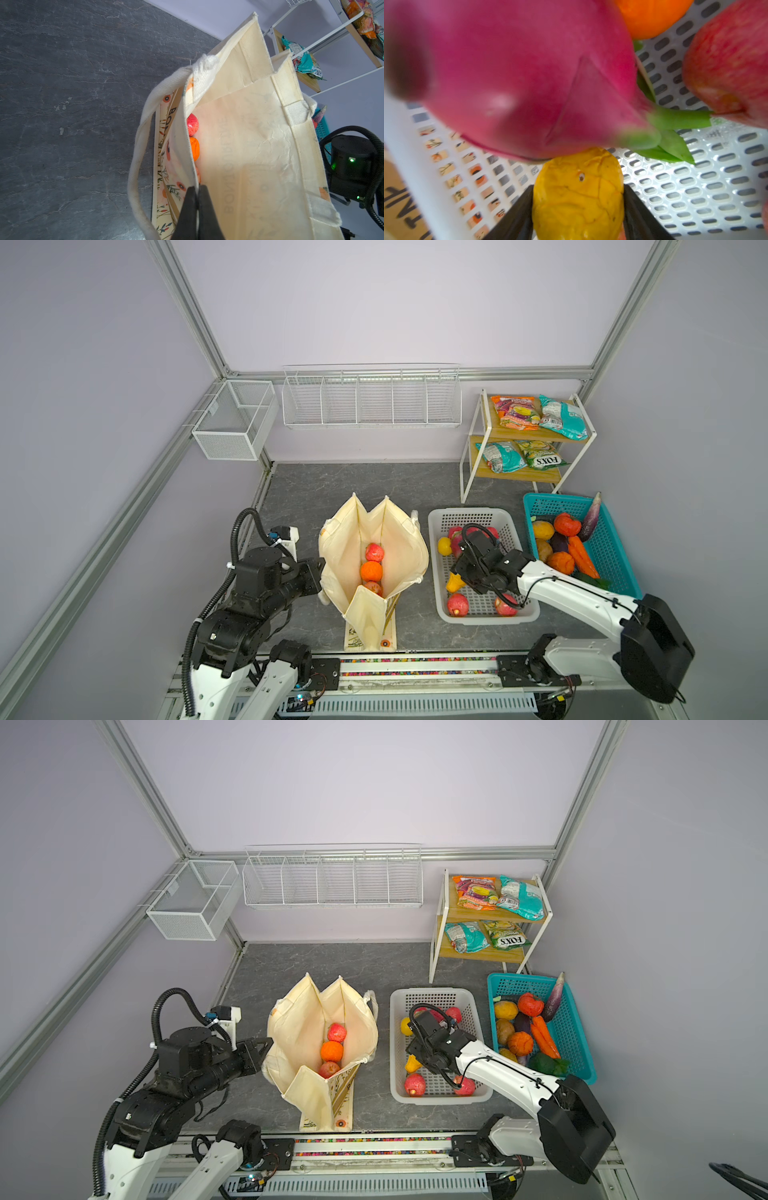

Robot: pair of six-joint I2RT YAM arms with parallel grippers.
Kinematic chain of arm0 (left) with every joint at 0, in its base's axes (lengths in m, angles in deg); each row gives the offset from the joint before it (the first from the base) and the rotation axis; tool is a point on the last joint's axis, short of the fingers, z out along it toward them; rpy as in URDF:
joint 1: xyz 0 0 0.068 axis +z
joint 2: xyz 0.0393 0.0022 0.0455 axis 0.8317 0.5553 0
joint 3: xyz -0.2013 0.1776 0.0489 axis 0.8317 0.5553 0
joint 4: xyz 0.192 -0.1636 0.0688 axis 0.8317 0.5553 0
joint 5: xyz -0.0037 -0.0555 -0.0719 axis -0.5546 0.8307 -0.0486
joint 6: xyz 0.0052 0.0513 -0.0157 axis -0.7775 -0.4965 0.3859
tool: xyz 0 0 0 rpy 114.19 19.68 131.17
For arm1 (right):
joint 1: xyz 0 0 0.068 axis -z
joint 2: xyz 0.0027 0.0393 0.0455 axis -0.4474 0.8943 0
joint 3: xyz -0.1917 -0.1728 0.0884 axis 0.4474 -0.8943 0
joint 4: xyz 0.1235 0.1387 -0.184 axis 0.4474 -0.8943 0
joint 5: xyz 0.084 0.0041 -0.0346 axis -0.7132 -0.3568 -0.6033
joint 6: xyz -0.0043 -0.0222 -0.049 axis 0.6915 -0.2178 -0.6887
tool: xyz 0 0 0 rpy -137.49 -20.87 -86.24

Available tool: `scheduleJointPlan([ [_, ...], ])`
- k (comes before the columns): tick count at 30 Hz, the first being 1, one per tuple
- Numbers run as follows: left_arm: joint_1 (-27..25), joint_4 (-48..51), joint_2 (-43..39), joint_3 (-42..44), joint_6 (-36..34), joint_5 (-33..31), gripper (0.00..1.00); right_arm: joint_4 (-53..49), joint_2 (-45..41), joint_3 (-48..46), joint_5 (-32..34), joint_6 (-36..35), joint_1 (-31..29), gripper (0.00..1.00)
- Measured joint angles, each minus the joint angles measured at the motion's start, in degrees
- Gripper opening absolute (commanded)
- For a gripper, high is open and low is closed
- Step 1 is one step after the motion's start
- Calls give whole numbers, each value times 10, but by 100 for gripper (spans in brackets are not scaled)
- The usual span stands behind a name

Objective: Place the food into the grocery bag and tie it
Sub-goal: 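Lift the yellow fruit with the right gripper and carry it toward the bag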

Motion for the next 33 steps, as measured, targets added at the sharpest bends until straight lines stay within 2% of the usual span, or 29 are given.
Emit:
scheduleJointPlan([
  [9, 0, 1, 0, 0, 0, 0, 0, -86, -104, 33, 16, -21, -4, 61],
  [19, 0, 1, 1, 0, 0, 0, 0, -186, -200, 167, 40, -69, -19, 61],
  [27, 0, 1, 6, -3, 0, 0, 0, -217, -197, 257, 45, -114, -57, 61],
  [33, 0, 5, 9, -7, 0, 0, 0, -213, -148, 324, 58, -146, -116, 62],
])
